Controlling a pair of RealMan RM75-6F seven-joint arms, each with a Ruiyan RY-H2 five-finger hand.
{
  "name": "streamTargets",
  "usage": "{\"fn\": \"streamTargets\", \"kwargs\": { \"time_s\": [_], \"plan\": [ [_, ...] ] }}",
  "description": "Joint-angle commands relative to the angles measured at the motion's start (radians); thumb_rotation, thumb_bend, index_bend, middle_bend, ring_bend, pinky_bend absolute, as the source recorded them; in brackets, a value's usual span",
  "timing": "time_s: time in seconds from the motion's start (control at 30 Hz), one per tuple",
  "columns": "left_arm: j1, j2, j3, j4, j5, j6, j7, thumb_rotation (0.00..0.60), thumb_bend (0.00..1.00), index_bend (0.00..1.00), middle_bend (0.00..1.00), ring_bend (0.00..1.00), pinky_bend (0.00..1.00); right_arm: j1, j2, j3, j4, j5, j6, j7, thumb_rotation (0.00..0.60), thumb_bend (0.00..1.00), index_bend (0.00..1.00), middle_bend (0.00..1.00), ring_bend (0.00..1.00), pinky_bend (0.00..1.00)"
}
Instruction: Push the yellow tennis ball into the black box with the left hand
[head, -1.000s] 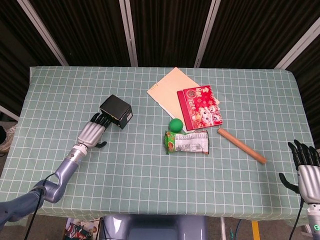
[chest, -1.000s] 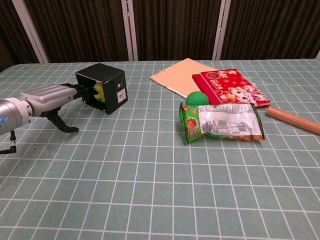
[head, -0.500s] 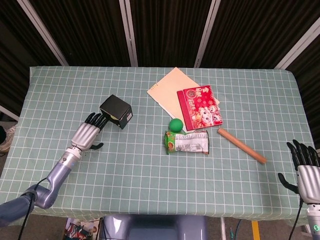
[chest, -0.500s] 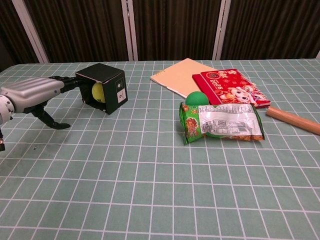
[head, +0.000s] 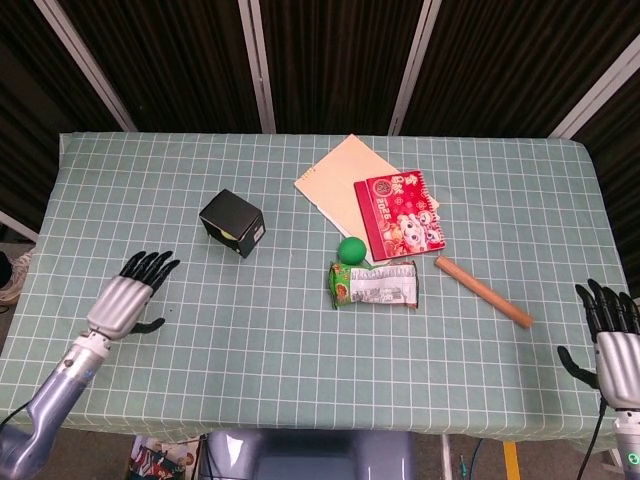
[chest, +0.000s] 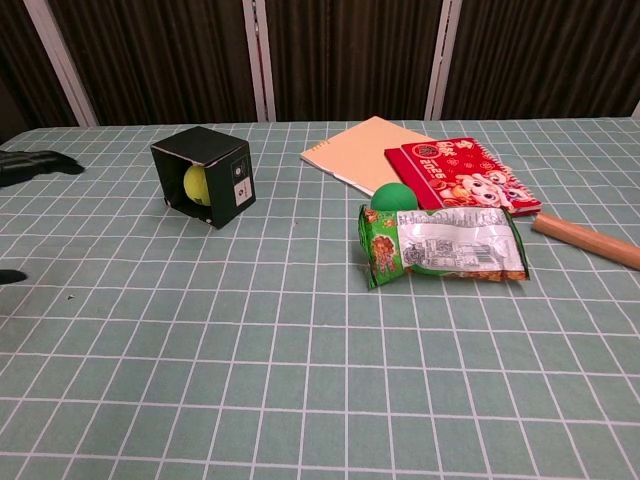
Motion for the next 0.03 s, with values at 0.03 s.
{"fn": "streamTargets", "kwargs": {
  "time_s": [0.03],
  "plan": [
    [0.19, 0.11, 0.089, -0.103, 0.054, 0.233, -0.016, 0.6, 0.15, 0.0, 0.0, 0.0, 0.0, -0.004, -0.007, 0.006, 0.0, 0.003, 0.015, -0.012, 0.6, 0.32, 0.0, 0.0, 0.0, 0.0]
  ]
}}
